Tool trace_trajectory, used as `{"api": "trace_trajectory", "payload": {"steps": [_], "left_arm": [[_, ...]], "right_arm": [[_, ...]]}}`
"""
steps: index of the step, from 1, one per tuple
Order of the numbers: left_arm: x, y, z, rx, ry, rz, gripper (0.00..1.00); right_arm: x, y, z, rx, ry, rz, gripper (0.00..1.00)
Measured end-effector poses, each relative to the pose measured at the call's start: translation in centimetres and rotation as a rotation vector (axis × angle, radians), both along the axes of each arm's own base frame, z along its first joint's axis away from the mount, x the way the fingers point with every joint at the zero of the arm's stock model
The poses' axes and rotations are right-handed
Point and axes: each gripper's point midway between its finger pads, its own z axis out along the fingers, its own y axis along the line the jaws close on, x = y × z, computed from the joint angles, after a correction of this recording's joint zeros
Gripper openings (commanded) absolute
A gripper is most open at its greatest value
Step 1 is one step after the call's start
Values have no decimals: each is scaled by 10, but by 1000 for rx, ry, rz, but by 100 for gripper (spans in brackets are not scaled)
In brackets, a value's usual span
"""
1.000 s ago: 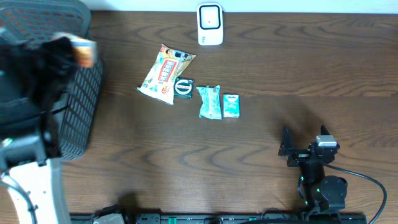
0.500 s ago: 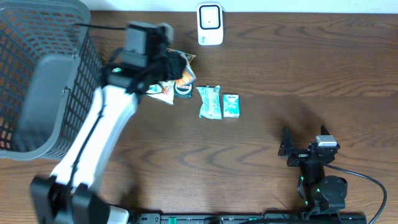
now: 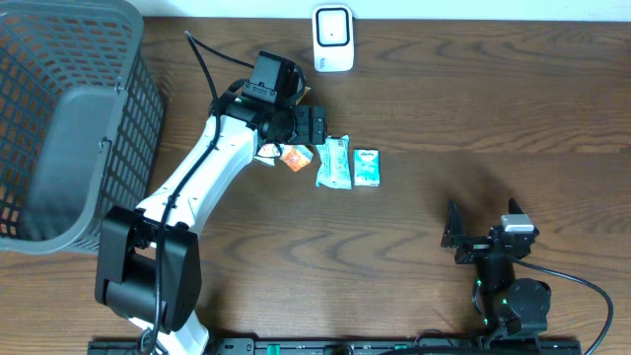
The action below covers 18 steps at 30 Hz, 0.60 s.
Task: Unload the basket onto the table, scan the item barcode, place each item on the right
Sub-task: 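Carry the orange Kleenex pack beside the tin and release it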
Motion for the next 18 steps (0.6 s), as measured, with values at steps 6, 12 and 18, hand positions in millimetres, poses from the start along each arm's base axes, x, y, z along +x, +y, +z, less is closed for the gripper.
{"api": "trace_trajectory", "payload": {"steps": [6, 12, 18], "left_arm": [[-14, 2, -7, 22, 60, -7, 98], [-35, -18, -10, 21, 104, -69, 100], [-59, -30, -16, 46, 167, -111, 100]], "right_arm": [[0, 0, 0, 0, 0, 0, 99], [0, 0, 0, 0, 0, 0, 99], [0, 0, 0, 0, 0, 0, 99]]}}
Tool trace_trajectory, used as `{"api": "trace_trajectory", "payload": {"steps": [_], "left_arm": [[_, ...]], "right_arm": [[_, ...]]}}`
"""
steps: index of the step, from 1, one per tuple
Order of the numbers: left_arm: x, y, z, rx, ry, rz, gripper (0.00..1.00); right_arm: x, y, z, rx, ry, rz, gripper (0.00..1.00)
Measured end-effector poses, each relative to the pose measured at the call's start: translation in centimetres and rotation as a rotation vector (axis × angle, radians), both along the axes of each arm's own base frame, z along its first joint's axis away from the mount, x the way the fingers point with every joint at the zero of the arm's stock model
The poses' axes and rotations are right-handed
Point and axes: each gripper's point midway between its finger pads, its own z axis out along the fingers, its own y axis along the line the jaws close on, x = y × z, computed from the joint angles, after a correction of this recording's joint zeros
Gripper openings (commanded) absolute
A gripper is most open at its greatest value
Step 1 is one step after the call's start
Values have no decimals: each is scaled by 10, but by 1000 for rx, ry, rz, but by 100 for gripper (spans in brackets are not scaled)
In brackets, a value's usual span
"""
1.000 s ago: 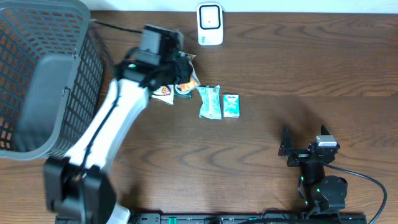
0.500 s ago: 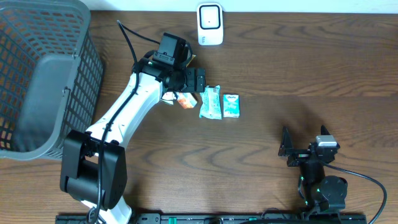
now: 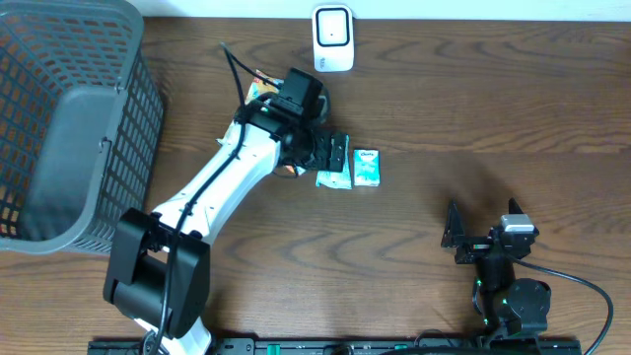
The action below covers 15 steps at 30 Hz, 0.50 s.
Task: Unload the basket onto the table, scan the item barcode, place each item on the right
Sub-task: 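Carry the orange Kleenex pack beside the tin and release it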
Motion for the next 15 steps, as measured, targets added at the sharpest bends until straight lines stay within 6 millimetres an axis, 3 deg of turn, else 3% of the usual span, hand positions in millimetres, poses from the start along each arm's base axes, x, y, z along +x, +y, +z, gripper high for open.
{"api": "trace_trajectory", "payload": {"steps": [5, 10, 15], "left_arm": [[-13, 25, -5, 96, 64, 70, 99], [-23, 45, 12, 147, 59, 121, 98], [-40, 85, 25, 297, 77, 272, 98]], "right_arm": [[0, 0, 0, 0, 0, 0, 99], [0, 0, 0, 0, 0, 0, 99], [0, 0, 0, 0, 0, 0, 99]]}}
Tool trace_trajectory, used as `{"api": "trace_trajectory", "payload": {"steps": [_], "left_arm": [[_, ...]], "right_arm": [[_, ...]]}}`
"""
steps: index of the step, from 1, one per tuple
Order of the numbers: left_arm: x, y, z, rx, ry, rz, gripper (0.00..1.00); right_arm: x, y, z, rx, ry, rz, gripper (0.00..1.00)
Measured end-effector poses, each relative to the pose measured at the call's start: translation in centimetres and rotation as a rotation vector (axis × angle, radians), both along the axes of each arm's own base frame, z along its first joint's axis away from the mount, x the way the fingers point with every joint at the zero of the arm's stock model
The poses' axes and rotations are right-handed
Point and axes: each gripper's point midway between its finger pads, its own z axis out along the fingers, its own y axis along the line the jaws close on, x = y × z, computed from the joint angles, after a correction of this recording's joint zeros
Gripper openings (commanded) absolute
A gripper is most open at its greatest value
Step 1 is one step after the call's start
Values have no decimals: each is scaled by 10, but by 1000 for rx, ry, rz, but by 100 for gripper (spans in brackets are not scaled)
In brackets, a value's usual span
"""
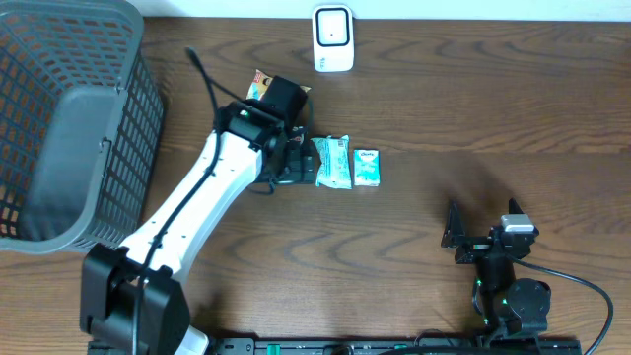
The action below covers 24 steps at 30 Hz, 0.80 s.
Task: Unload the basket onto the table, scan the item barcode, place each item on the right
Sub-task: 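Carry the orange Kleenex pack beside the tin and release it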
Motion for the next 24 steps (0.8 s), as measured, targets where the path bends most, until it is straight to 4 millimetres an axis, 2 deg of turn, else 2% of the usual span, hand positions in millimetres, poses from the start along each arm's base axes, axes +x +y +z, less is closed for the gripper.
{"api": "trace_trajectory", "payload": {"steps": [3, 8, 17, 24], "left_arm": [[-7, 23, 1, 78, 23, 92, 98], [-15, 44, 1, 162, 48, 152, 98], [-21, 68, -6, 250, 45, 267, 98], [-23, 72, -7, 267, 52, 288, 98]], "right_arm": [[0, 0, 0, 0, 0, 0, 99], [0, 0, 0, 0, 0, 0, 99], [0, 0, 0, 0, 0, 0, 99], [0, 0, 0, 0, 0, 0, 99]]}}
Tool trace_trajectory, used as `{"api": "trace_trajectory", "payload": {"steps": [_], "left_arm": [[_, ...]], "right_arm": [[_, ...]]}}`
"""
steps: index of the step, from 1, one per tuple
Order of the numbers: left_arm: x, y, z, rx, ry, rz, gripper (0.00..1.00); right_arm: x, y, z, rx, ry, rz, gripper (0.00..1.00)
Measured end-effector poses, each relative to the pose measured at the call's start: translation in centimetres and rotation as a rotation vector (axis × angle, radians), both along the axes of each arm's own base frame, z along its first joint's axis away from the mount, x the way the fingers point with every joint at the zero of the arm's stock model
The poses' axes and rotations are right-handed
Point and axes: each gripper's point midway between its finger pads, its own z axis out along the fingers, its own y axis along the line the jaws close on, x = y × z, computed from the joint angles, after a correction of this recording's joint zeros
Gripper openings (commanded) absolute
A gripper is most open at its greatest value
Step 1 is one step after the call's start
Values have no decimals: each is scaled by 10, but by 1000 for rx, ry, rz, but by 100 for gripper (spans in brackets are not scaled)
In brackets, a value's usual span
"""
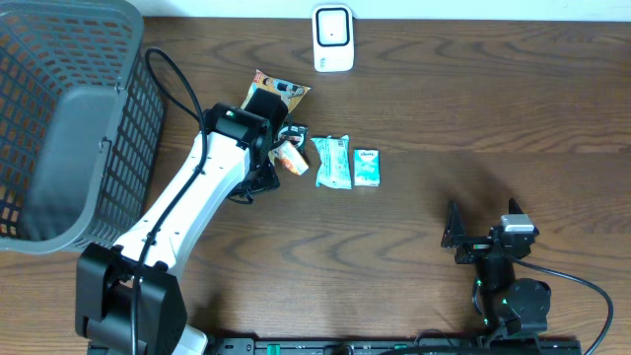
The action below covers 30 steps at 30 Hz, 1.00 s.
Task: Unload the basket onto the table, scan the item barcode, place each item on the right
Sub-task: 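Carry the orange Kleenex pack beside the tin and release it, then raise the right arm and move the right gripper toward the blue-white tissue pack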
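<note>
My left gripper (289, 146) sits just left of the row of packets, its fingers closed on a small orange and white packet (292, 161) that lies tilted at their tips. A teal packet (333, 161) and a smaller teal and white packet (367, 167) lie to its right. The white barcode scanner (333, 38) stands at the table's far edge. A yellow snack bag (279, 90) shows behind the left wrist. My right gripper (455, 237) rests near the front right, open and empty.
A large grey mesh basket (59, 118) fills the far left of the table. The left arm's black cable (177, 79) loops above the arm near the basket. The right arm's base (513, 296) sits at the front edge.
The left gripper has drawn back to the left, off the teal packet's edge. The orange packet, hidden under it before, now shows at its fingertips. The right arm has not moved.
The left gripper first hovered above the orange packet, which lay on the table. Then it stood further right over the teal packet, then low over the orange packet's spot. Now it holds that packet slightly left of there.
</note>
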Motion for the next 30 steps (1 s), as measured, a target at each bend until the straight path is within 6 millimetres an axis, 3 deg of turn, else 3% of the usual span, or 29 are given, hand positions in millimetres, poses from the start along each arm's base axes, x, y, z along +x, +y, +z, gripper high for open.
{"api": "trace_trajectory", "payload": {"steps": [10, 13, 17, 23, 30], "left_arm": [[2, 0, 0, 0, -11, 12, 98], [3, 0, 0, 0, -17, 12, 98], [3, 0, 0, 1, -17, 12, 98], [3, 0, 0, 1, -17, 12, 98], [3, 0, 0, 1, -17, 12, 98]], "right_arm": [[0, 0, 5, 19, -21, -3, 99], [-1, 16, 26, 157, -91, 92, 99], [-6, 38, 36, 342, -95, 223, 99], [-18, 55, 76, 549, -196, 371, 99], [-49, 60, 144, 632, -450, 519, 99]]}}
